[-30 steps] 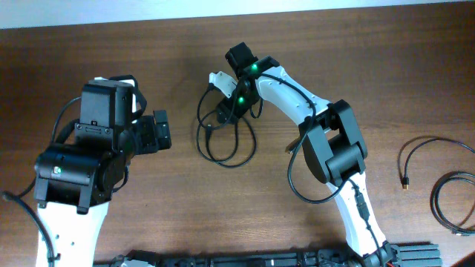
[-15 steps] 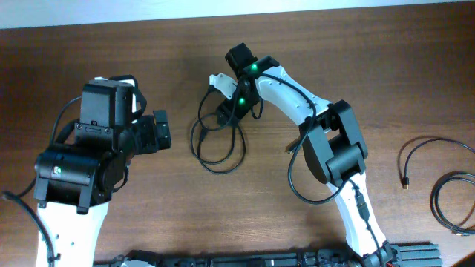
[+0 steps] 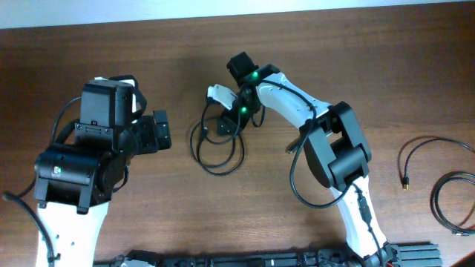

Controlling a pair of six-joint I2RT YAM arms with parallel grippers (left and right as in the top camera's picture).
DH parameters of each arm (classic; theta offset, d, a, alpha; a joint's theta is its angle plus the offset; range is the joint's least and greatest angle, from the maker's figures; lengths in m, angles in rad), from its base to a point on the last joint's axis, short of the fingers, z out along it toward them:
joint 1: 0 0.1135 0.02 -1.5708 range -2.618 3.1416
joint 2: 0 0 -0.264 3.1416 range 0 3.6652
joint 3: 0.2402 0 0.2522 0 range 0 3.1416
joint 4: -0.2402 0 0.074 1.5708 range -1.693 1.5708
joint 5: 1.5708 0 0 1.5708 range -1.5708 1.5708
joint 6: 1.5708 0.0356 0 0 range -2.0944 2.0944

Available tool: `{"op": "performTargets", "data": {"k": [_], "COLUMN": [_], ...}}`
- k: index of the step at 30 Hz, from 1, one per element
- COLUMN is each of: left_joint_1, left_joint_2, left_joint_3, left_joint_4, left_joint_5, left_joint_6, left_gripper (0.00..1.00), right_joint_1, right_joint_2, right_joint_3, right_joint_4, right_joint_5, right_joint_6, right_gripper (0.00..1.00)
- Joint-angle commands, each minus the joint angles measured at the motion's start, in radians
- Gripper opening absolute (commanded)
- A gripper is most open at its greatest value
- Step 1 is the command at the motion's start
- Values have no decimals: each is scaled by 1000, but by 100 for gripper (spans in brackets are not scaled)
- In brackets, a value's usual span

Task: Untangle cables
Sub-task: 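Lift the cable with the right gripper and carry it to the right edge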

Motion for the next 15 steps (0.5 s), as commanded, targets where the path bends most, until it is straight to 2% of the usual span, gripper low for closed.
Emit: {"op": "performTargets", "data": {"k": [1,2,6,9,11,14,15], "left_joint_1": [3,3,3,3,3,3,3], "left_joint_2": [-8,-8,-8,-8,-8,-8,-8], "left_joint_3": [6,6,6,6,6,6,6], "left_joint_4": [1,1,1,1,1,1,1], "left_joint_5": [-8,-8,-8,-8,-8,-8,-8], "left_joint_6": [9,9,9,9,9,9,9], "left_gripper": [99,99,99,99,99,99,99], "right_joint_1": [36,35,21,5,-20,-60,-79], "right_joint_2": [53,53,52,44,26,24,24], "right_joint_3": [-42,-42,-39,17,105,301,414], "right_joint_4": [-18,-18,-44,-158,-273,-420,-510], "right_joint_5": [8,14,57,137,214,371,396], "right_joint_6": [-47,-47,-42,-42,-29,98,116], "right_gripper": [21,4,4,4,4,4,4]}}
